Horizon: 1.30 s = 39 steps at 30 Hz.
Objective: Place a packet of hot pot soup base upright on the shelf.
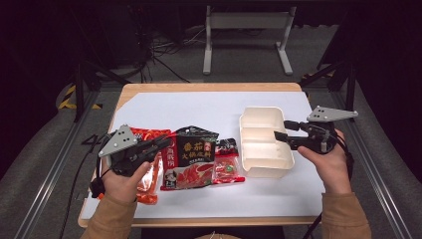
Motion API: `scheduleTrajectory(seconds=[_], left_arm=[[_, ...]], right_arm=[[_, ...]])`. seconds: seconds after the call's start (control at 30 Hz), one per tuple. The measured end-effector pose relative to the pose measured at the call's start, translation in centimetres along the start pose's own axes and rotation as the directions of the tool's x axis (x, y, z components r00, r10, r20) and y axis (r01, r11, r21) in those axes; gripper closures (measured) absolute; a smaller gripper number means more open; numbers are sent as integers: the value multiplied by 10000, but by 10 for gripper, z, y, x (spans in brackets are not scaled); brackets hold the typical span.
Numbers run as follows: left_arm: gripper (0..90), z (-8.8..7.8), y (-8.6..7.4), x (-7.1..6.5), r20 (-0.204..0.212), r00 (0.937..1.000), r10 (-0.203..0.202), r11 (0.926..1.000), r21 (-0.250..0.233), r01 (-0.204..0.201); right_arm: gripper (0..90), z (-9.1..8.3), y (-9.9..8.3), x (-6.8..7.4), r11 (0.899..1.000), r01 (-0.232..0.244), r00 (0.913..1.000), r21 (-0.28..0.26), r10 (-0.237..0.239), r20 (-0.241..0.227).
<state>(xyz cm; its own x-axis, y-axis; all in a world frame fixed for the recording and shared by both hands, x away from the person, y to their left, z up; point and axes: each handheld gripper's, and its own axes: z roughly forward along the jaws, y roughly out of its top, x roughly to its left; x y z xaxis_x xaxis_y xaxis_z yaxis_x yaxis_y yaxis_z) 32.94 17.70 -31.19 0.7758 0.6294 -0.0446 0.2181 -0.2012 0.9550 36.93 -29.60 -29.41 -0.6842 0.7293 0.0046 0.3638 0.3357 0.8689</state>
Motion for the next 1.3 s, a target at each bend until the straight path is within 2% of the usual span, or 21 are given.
scheduleTrajectory(seconds=[0.13,0.17,0.23,0.37,0.47,0.5,0.8,1.0,1.03,1.07,1.13,1.17,1.3], left_arm=[[860,2,-1,3,-47,10000,-53,10000,-78,52],[860,3,-1,3,-61,10000,-73,9999,-113,73],[861,3,-1,3,-75,9999,-89,9999,-142,88],[860,4,0,3,-102,9999,-108,9997,-201,106],[861,5,0,2,-153,9998,-136,9997,-187,133],[860,5,0,2,-153,9998,-136,9997,-187,133],[860,6,-1,1,-175,9997,-186,9995,-239,182],[860,5,-1,1,-188,9997,-175,9995,-280,170],[860,5,-1,1,-188,9997,-175,9995,-280,170],[860,6,-1,1,-196,9997,-177,9995,-283,171],[860,6,-1,1,-196,9996,-214,9994,-272,209],[860,6,-1,0,-187,9995,-245,9993,-277,239],[860,6,-1,0,-198,9995,-260,9992,-299,254]], right_arm=[[453,3,0,3,9997,180,9998,-162,-182,-121],[458,6,1,5,9996,229,9991,-189,-236,-366],[458,8,2,7,9994,282,9986,-215,-291,-439],[457,15,9,17,9983,469,9948,-351,-499,-887],[433,28,22,30,9944,1043,9869,-158,-1054,-1225],[433,28,22,30,9944,1043,9869,-158,-1054,-1225],[378,49,54,52,9906,1349,9601,-210,-1359,-2445],[357,58,67,65,9876,1558,9436,-187,-1544,-2928],[357,58,67,65,9876,1558,9436,-187,-1544,-2928],[353,63,72,71,9850,1721,9352,-142,-1679,-3117],[351,64,73,73,9836,1800,9320,-152,-1754,-3171],[350,69,77,80,9811,1932,9252,-90,-1852,-3311],[349,76,81,87,9781,2083,9189,-21,-1964,-3421]])
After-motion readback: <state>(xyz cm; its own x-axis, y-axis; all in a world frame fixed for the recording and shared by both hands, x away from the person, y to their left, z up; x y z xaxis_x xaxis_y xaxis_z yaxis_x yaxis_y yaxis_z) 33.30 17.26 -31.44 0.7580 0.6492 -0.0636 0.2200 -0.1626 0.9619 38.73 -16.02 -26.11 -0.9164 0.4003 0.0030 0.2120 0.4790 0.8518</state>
